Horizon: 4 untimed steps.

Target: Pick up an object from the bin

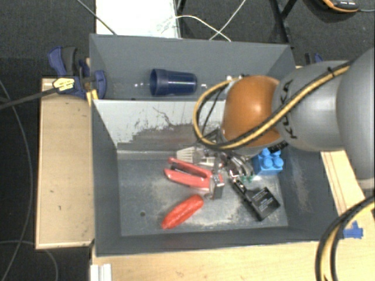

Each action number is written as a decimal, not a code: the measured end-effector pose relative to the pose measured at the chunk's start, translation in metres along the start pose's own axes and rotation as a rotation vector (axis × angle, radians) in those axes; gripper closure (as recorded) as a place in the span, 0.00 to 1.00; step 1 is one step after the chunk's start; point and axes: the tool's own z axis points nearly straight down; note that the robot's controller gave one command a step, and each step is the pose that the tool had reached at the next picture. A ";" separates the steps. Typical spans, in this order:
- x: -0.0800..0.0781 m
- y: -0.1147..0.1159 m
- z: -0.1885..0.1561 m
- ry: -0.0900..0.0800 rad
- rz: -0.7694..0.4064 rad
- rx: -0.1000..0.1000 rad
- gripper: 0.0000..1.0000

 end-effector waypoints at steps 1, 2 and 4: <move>0.004 -0.005 0.028 -0.021 0.287 0.000 0.00; -0.010 -0.011 0.025 -0.021 0.135 -0.002 1.00; -0.006 -0.011 -0.005 -0.008 0.135 -0.002 1.00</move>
Offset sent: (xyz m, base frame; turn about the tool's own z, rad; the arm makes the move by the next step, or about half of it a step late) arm 0.0086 -0.0108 -0.0293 0.1343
